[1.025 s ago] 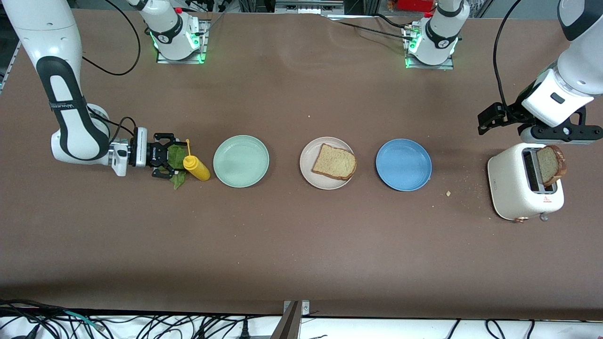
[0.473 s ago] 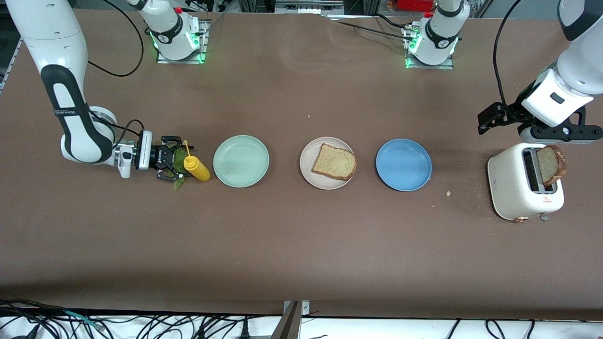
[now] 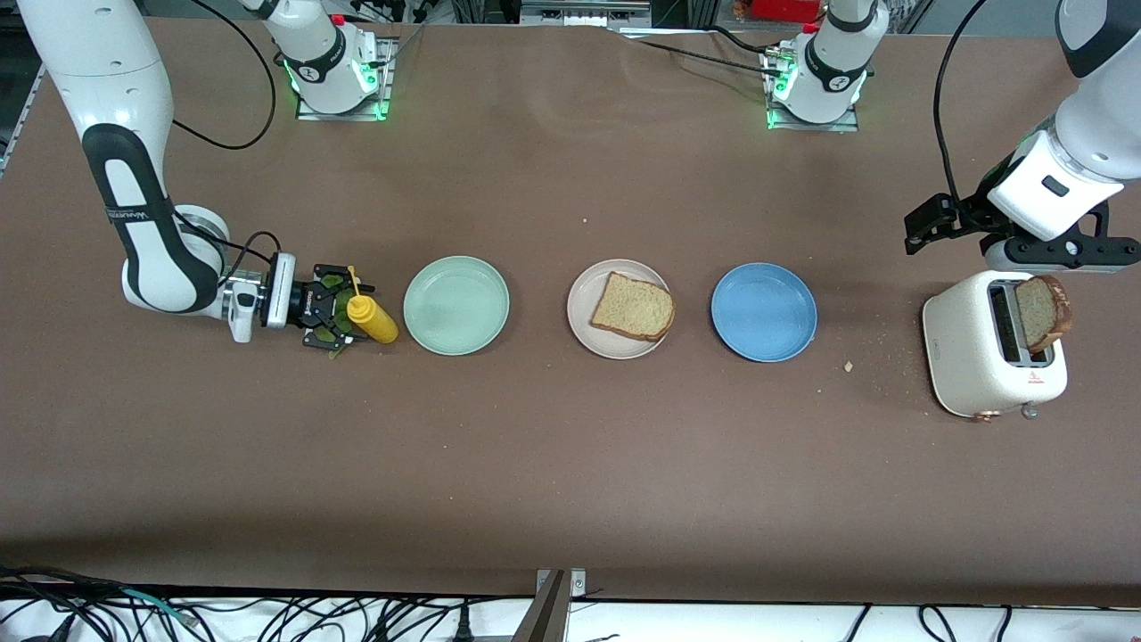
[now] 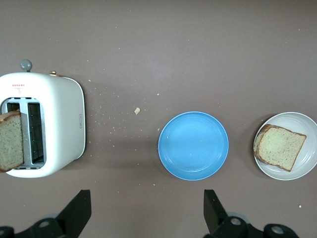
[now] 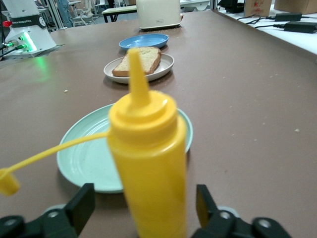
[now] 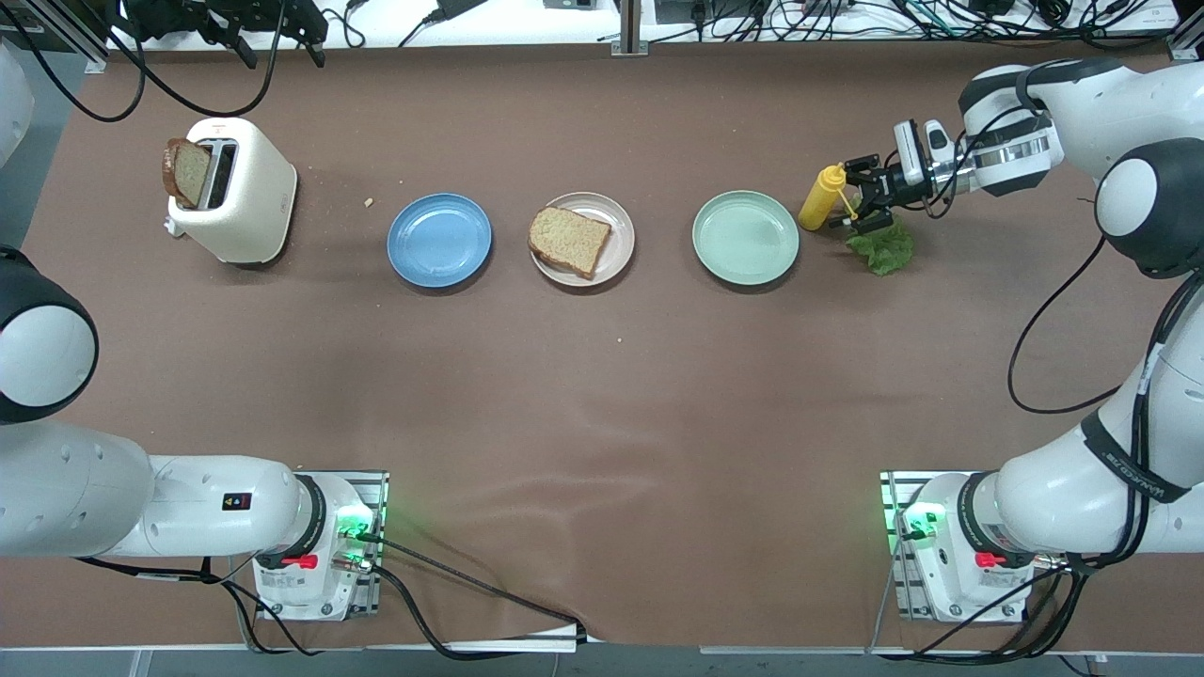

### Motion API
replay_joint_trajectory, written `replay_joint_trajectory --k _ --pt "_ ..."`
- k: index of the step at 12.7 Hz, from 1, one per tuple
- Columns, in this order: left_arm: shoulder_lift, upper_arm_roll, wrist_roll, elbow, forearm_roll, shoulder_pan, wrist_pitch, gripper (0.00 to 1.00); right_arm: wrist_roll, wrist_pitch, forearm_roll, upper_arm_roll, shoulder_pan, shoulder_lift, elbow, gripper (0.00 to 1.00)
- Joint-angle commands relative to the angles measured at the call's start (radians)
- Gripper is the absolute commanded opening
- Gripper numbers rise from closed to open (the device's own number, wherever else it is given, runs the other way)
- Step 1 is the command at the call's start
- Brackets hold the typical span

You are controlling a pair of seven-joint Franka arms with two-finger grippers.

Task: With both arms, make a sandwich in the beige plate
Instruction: 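Lift the mustard bottle up with the right gripper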

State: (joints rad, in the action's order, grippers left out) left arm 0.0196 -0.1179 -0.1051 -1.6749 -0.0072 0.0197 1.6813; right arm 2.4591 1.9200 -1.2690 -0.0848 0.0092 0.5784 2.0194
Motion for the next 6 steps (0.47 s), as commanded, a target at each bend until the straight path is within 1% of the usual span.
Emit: replay_joint_trajectory --k 1,2,3,4,5,6 --pt "-0.012 0.007 0.021 -0.008 0.023 -0.006 -0.009 1.0 -0.015 0.022 -0.05 0.008 0.026 0.029 -0.041 0.5" --pt "-0.012 0.009 0.021 -0.008 0.023 -0.006 -0.009 1.0 -0.015 0.034 -0.056 0.008 0.031 0.029 -0.041 0.31" --pt "-0.012 0.007 0.021 -0.008 0.023 -0.006 -0.009 1.0 -0.015 0.045 -0.067 0.01 0.034 0.029 -0.042 0.19" --pt "-0.012 0.009 0.021 -0.008 0.023 -0.006 -0.009 1.0 -0.015 0.05 -0.067 0.019 0.038 0.026 -0.045 0.08" --pt "-0.012 0.007 0.021 -0.008 0.023 -0.006 -0.009 1.0 -0.015 0.06 -0.064 0.02 0.041 0.023 -0.048 0.0" --pt "-0.012 0.007 0.021 -0.008 0.023 -0.006 -0.009 1.0 -0.018 0.082 -0.058 0.02 0.047 0.015 -0.054 0.0"
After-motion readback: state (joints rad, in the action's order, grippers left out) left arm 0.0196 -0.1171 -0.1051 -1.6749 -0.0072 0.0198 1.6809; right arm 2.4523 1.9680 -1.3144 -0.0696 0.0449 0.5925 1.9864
